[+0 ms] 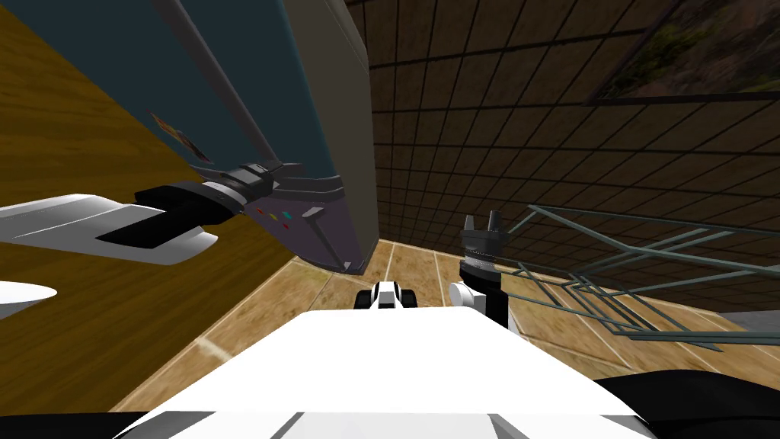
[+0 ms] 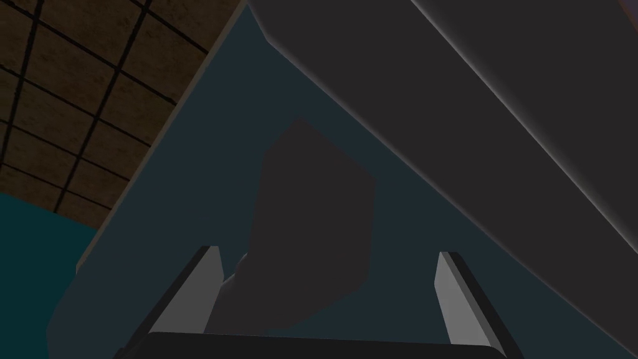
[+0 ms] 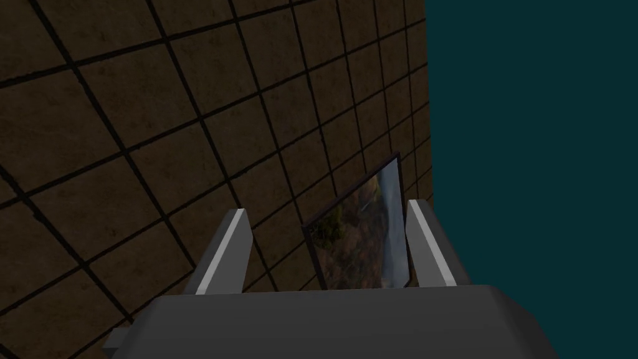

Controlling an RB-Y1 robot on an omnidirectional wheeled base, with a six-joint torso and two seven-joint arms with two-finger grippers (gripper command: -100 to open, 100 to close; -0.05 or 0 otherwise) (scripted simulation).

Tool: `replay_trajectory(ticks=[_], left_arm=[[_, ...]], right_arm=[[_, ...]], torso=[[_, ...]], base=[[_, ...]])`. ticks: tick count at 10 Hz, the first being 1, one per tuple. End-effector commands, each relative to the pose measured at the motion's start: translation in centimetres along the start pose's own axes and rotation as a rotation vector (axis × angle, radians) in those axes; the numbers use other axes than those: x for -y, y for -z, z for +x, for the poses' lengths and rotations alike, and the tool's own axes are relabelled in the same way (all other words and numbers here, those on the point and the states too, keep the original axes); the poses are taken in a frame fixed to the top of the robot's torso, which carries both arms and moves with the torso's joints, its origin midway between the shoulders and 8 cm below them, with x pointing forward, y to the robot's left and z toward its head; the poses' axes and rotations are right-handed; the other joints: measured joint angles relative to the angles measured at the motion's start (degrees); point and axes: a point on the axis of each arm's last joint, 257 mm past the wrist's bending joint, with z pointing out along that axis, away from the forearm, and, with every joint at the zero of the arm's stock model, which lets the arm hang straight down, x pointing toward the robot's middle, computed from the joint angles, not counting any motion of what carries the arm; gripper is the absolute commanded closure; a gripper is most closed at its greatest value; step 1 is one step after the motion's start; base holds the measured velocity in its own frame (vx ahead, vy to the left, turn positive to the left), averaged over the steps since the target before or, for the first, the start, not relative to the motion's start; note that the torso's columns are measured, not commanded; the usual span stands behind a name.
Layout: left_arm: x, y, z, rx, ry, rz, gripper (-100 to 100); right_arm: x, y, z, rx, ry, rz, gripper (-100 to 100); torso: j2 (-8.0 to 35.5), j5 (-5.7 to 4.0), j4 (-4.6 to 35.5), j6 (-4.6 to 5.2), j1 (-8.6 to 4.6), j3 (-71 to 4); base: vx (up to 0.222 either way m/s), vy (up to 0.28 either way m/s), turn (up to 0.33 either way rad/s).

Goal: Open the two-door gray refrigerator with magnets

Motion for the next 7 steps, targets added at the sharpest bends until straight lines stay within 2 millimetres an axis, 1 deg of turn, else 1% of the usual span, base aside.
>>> replay_trajectory(ticks=[1, 2, 4, 7], left_arm=[[-0.7, -0.1, -0.8, 0.015, -0.002, -0.012, -100], [0.2, 0.1, -0.1, 0.002, 0.0, 0.003, 100], [2.4, 0.8, 2.1, -0.038, 0.008, 0.044, 100], [5.5, 2.1, 5.2, -0.094, 0.021, 0.104, 100]], right_arm=[[0.0, 0.0, 0.0, 0.0, 0.0, 0.0, 0], [0.0, 0.0, 0.0, 0.0, 0.0, 0.0, 0], [0.0, 0.0, 0.0, 0.0, 0.001, 0.0, 0], [0.0, 0.0, 0.0, 0.0, 0.001, 0.0, 0]], torso=[[0.09, 0.06, 0.03, -0.19, 0.05, 0.14], [0.24, 0.1, 0.07, -0.22, 0.1, 0.26], [0.09, 0.36, -0.03, -0.37, 0.58, 0.17], [0.15, 0.4, -0.08, -0.34, 0.59, 0.19]], base=[[-0.023, -0.007, -0.002], [0.061, 0.033, 0.215], [0.137, 0.032, 0.326], [0.151, 0.022, 0.317]])
